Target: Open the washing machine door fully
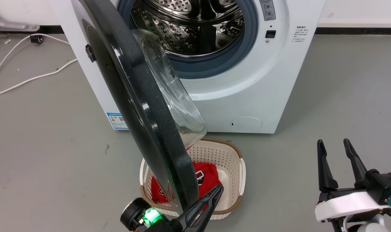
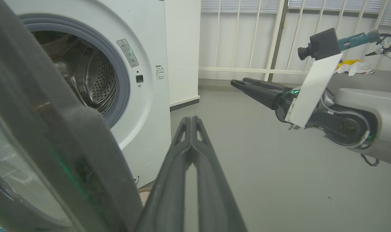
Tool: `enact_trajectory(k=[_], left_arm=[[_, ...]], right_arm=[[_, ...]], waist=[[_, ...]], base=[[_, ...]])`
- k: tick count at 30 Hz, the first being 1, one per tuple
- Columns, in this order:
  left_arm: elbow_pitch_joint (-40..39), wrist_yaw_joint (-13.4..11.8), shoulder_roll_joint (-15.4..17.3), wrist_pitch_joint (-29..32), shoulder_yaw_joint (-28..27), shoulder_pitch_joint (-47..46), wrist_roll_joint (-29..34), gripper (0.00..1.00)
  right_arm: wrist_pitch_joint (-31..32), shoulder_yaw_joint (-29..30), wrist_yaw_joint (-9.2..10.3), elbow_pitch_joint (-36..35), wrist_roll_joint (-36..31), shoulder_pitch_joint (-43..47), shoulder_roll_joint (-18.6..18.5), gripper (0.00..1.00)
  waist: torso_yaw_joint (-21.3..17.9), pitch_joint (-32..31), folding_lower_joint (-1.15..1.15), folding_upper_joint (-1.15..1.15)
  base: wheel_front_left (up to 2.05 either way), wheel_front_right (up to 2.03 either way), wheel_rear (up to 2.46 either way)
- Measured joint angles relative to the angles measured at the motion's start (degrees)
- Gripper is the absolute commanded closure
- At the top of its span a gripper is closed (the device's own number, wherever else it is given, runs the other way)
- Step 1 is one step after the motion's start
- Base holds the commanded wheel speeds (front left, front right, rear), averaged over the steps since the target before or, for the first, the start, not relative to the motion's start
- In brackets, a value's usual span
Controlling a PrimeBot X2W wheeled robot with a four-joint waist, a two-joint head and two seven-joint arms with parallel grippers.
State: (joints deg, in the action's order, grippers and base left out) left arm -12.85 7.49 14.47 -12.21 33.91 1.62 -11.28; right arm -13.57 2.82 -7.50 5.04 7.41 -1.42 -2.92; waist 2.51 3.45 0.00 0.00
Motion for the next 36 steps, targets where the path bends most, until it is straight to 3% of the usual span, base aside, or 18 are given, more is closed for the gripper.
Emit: enact_trajectory(k=[4, 19, 30, 36], left_arm=[[5.2, 0.0, -0.43, -0.62, 0.9, -0.79, 0.09, 1.0], [18.92, -3.67, -9.43, -2.69, -1.8, -10.32, -1.38, 1.0], [16.55, -6.49, -9.36, -2.87, -3.98, -7.21, -0.99, 1.0], [12.3, -8.21, -7.17, -2.94, -6.1, -2.51, -0.89, 1.0]], right_arm=[[-0.02, -0.34, 0.0, 0.3, 0.2, -0.83, 0.0, 0.0], [-0.27, -1.25, 0.0, 1.52, 0.77, -1.29, 0.01, 0.0], [-0.26, -1.49, 0.0, 2.44, 1.74, -1.07, 0.01, 0.0], [-0.27, -1.51, 0.0, 2.88, 2.23, -0.46, 0.01, 0.0]], waist=[[0.16, 0.65, 0.0, 0.0], [-0.81, 1.2, 0.0, 0.0], [-0.41, 0.64, 0.0, 0.0], [0.99, 0.06, 0.0, 0.0]], base=[[0.0, 0.0, 0.0], [0.0, 0.0, 0.0], [0.0, 0.0, 0.0], [0.0, 0.0, 0.0]])
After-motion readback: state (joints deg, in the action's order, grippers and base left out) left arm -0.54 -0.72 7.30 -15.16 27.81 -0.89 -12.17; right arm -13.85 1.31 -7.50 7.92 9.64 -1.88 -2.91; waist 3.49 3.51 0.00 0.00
